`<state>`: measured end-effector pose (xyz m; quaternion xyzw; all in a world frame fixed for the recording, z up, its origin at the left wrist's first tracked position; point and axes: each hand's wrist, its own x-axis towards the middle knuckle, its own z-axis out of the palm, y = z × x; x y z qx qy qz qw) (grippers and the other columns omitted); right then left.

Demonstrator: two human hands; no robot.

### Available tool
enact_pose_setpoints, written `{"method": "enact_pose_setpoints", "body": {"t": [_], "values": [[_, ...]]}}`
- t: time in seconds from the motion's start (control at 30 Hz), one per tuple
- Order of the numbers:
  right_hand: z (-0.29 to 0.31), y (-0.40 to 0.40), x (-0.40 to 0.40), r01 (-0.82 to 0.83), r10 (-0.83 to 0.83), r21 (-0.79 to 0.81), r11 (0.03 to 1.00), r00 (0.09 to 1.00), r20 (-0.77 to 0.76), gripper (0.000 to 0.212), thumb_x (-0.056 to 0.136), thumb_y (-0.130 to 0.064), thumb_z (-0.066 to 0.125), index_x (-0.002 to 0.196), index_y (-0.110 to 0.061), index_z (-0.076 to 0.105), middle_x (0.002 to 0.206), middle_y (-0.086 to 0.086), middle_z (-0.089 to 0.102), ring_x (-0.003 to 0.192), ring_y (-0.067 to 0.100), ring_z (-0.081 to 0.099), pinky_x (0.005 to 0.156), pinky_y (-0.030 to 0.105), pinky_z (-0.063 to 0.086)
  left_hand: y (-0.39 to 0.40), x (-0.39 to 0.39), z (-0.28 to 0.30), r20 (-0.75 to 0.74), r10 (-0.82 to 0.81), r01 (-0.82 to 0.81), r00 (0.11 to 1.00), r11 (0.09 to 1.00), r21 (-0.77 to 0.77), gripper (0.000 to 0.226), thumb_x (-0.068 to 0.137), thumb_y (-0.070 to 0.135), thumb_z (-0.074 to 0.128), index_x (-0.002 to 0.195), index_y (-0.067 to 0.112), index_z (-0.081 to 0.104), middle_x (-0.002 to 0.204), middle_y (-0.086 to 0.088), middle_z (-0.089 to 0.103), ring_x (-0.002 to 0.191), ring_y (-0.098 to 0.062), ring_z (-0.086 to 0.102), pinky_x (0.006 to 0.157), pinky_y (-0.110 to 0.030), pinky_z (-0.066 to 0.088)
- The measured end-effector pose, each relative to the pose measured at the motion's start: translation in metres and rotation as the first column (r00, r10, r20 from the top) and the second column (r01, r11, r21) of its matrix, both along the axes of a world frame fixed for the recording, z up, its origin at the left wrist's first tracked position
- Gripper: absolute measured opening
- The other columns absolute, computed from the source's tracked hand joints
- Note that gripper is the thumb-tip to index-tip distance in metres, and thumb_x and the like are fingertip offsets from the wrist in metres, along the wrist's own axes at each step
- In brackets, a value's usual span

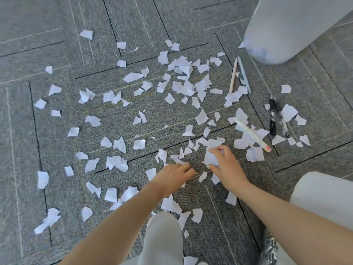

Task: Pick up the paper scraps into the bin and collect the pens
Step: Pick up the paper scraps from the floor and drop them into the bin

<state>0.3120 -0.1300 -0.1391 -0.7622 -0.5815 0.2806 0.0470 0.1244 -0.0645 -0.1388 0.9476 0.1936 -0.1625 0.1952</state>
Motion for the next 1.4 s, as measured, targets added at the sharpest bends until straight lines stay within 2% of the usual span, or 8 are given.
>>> {"method": "enact_pose_setpoints", "body": {"t": [0.13, 0.3, 0.5, 0.7, 0.87, 1.07, 1.23, 1.4], "values": [[0.003, 0.009, -0.001, 0.163, -0.17, -0.052, 0.985, 0.968, -0.187, 0.028, 0.092, -0.018, 0.053, 0.118, -0.01, 0.051, 0.114, 0.001, 0.039, 0.095, 0.018, 0.049, 0.077, 0.026, 0.037, 0.0, 0.004, -0.006, 0.041, 0.349, -0.338, 0.936, 0.925, -0.173, 0.035, 0.083, -0.012, 0.047, 0.105, 0.015, 0.04, 0.105, -0.005, 0.047, 0.072, -0.018, 0.043, 0.063, -0.032, 0.046], [0.017, 0.031, 0.008, 0.219, -0.26, -0.191, 0.957, 0.938, -0.229, 0.013, 0.088, -0.006, 0.054, 0.095, -0.007, 0.065, 0.104, 0.009, 0.06, 0.077, 0.022, 0.055, 0.066, 0.028, 0.038, 0.012, 0.008, 0.002, -0.013, 0.708, -0.633, 0.706, 0.623, -0.459, 0.016, 0.095, 0.012, 0.043, 0.081, 0.017, 0.046, 0.084, -0.002, 0.052, 0.062, -0.013, 0.042, 0.057, -0.027, 0.042], [0.093, 0.114, 0.043, 0.187, -0.254, -0.268, 0.945, 0.937, -0.24, 0.034, 0.085, -0.013, 0.063, 0.118, -0.008, 0.059, 0.129, 0.01, 0.055, 0.106, 0.031, 0.058, 0.085, 0.037, 0.046, 0.08, 0.017, 0.055, -0.028, 0.855, -0.673, 0.518, 0.388, -0.63, 0.015, 0.094, 0.017, 0.048, 0.079, 0.019, 0.045, 0.076, -0.001, 0.053, 0.053, -0.01, 0.041, 0.044, -0.016, 0.035], [0.226, 0.193, 0.13, 0.35, -0.327, -0.014, 0.937, 0.862, -0.387, 0.04, 0.084, -0.004, 0.062, 0.123, -0.001, 0.052, 0.125, 0.016, 0.054, 0.119, 0.03, 0.05, 0.099, 0.035, 0.043, 0.166, 0.072, 0.158, 0.239, 0.886, -0.56, 0.396, 0.44, -0.702, 0.02, 0.092, 0.019, 0.053, 0.074, 0.017, 0.043, 0.072, -0.004, 0.05, 0.05, -0.011, 0.038, 0.041, -0.016, 0.033], [0.304, 0.205, 0.219, 0.582, -0.356, 0.202, 0.787, 0.697, -0.623, 0.008, 0.084, 0.002, 0.059, 0.087, -0.005, 0.058, 0.082, 0.006, 0.061, 0.076, 0.018, 0.057, 0.054, 0.014, 0.052, 0.201, 0.147, 0.22, 0.323, 0.881, -0.492, 0.347, 0.464, -0.737, 0.021, 0.091, 0.017, 0.053, 0.074, 0.015, 0.042, 0.071, -0.004, 0.052, 0.056, -0.015, 0.047, 0.046, -0.017, 0.036], [0.294, 0.218, 0.298, 0.745, -0.495, 0.323, 0.583, 0.641, -0.586, 0.006, 0.076, -0.002, 0.066, 0.074, -0.008, 0.064, 0.103, 0.027, 0.065, 0.081, 0.023, 0.056, 0.085, 0.041, 0.049, 0.222, 0.257, 0.274, 0.391, 0.872, -0.404, 0.294, 0.484, -0.776, 0.02, 0.092, 0.013, 0.048, 0.074, 0.014, 0.039, 0.076, -0.003, 0.053, 0.074, -0.021, 0.053, 0.07, -0.033, 0.046], [0.271, 0.238, 0.327, 0.685, -0.489, 0.376, 0.624, 0.718, -0.496, 0.015, 0.08, -0.001, 0.058, 0.093, -0.001, 0.065, 0.083, 0.011, 0.058, 0.076, 0.021, 0.052, 0.066, 0.029, 0.039, 0.242, 0.341, 0.287, 0.412, 0.863, -0.435, 0.292, 0.504, -0.747, 0.013, 0.089, 0.008, 0.045, 0.078, 0.013, 0.04, 0.075, -0.004, 0.051, 0.066, -0.019, 0.051, 0.075, -0.035, 0.048], [0.251, 0.246, 0.353, 0.499, -0.395, 0.393, 0.772, 0.862, -0.317, 0.018, 0.085, -0.004, 0.051, 0.068, -0.008, 0.051, 0.063, 0.005, 0.044, 0.063, 0.021, 0.04, 0.053, 0.028, 0.027, 0.263, 0.399, 0.262, 0.446, 0.822, -0.576, 0.354, 0.567, -0.588, 0.029, 0.092, 0.013, 0.039, 0.065, 0.017, 0.034, 0.076, -0.007, 0.05, 0.072, -0.021, 0.049, 0.066, -0.029, 0.04]]}}
